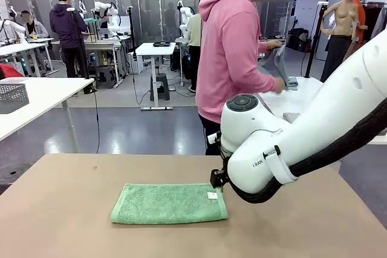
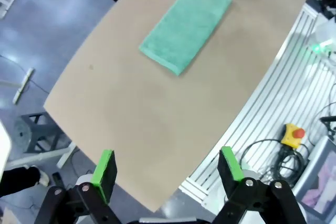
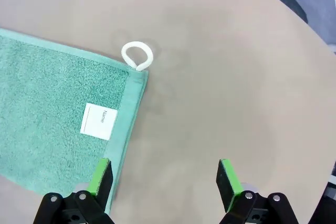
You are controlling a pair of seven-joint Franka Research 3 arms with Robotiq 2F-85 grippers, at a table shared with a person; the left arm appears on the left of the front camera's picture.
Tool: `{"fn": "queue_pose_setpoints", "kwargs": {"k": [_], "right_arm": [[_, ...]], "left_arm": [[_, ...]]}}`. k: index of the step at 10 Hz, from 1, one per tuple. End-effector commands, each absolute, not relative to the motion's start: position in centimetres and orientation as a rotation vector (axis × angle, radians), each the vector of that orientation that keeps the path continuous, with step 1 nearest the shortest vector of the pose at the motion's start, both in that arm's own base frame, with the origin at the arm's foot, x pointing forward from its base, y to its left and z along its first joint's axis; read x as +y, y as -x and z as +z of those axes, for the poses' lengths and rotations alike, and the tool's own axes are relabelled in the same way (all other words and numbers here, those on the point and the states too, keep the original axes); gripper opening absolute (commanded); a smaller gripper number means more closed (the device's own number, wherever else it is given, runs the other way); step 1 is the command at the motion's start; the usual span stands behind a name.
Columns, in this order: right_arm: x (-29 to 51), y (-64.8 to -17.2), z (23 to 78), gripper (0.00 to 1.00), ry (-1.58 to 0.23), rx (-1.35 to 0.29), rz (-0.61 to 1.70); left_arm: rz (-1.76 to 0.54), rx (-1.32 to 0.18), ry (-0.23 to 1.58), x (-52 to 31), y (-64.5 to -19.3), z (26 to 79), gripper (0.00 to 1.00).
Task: Fold the towels and place them in the basket.
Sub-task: When a person lays out a Towel with hook on the table, fold it in half twice.
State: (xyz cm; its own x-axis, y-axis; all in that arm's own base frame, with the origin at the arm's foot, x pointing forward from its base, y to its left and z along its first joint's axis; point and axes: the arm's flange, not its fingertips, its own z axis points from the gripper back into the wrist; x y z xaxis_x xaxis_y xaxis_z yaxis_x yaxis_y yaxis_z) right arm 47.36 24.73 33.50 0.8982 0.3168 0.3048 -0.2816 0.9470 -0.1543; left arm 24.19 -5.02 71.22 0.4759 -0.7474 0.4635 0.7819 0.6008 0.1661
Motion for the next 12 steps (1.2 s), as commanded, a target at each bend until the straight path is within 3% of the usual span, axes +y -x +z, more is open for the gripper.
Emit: {"fn": "queue_pose_setpoints", "kwargs": {"k": [1, 9, 12], "right_arm": [[25.7, -47.4, 31.9, 1.0, 0.083, -0.358, 0.285], [24.9, -47.5, 32.7, 1.0, 0.091, -0.334, 0.31], [24.0, -48.9, 30.7, 1.0, 0.07, -0.34, 0.17]], "left_arm": [[-0.901, -0.498, 0.037, -5.3, -24.3, 73.4, 0.97], [-0.927, -0.529, 0.051, -5.0, -24.0, 72.3, 0.97], [-0.927, -0.529, 0.051, -5.0, -24.0, 72.3, 0.97]]}}
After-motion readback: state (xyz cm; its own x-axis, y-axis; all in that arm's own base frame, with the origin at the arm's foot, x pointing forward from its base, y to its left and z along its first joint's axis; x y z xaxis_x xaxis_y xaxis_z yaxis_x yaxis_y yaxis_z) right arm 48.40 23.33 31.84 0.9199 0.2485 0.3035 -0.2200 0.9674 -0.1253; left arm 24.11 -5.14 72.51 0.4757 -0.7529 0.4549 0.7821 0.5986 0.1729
